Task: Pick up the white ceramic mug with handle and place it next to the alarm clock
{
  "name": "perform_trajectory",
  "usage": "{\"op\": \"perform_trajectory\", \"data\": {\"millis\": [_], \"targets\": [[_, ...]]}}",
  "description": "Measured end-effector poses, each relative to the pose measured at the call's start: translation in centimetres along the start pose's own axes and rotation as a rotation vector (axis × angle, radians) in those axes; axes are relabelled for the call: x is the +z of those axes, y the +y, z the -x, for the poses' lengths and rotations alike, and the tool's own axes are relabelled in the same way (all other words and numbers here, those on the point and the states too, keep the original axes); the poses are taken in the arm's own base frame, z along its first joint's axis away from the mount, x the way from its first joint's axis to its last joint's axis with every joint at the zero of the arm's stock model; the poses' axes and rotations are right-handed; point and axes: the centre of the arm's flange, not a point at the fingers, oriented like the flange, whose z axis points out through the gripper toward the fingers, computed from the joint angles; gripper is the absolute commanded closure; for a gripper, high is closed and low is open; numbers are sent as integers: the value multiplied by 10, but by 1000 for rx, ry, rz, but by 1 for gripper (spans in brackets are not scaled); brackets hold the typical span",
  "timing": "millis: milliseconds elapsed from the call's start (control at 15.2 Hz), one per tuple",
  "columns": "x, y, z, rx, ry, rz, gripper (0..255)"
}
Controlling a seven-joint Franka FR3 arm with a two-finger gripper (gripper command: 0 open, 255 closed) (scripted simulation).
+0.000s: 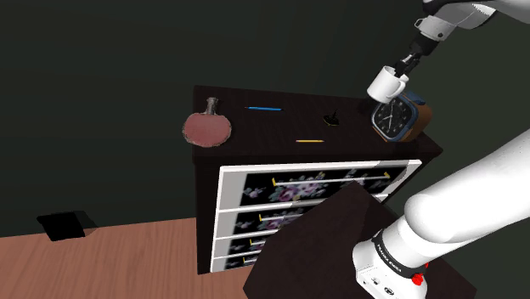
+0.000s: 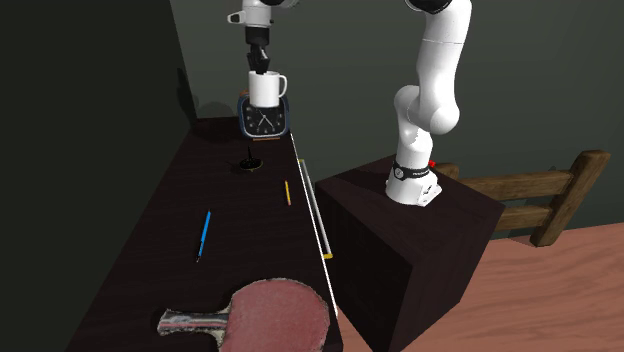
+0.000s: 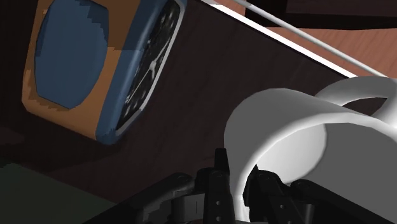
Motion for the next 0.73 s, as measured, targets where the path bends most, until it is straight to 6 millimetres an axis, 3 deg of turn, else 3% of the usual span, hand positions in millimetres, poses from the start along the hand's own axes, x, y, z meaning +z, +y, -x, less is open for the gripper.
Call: {"op": "perform_trajectory", "data": {"millis": [726], "targets": [[59, 2, 5, 0, 0, 0, 255]]}}
